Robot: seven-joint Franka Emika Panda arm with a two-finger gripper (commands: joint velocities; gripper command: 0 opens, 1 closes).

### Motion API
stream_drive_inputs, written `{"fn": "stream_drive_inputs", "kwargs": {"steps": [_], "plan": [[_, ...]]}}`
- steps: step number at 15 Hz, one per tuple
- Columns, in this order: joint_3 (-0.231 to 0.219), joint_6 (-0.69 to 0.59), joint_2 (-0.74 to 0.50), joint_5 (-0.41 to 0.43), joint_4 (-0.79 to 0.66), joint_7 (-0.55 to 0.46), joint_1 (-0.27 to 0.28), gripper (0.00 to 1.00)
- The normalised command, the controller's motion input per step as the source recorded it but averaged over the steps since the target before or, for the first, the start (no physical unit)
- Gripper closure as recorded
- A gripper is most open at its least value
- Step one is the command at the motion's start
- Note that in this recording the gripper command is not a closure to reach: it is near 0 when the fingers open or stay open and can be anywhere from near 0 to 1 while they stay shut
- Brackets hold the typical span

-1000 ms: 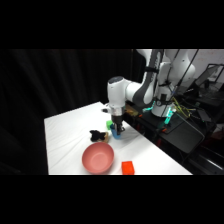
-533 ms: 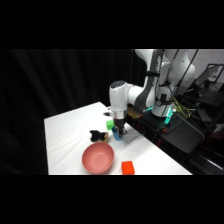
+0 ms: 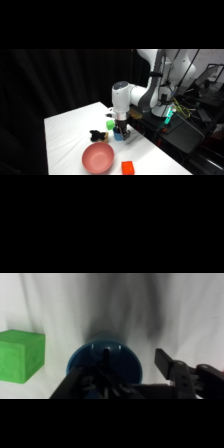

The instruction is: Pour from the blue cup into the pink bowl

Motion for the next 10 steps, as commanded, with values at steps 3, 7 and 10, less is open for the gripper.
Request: {"fn": "stream_drive_inputs", "kwargs": {"steps": [3, 7, 10], "plan": [[-0.099, -0.48, -0.58, -0.19, -0.11, 0.2, 0.098, 0.0], [-0.006, -0.52, -0.69, -0.146, -0.03, 0.16, -0.036, 0.0], [0.059, -0.41, -0.65, -0.07, 0.0, 0.05, -0.138, 0.0]]}}
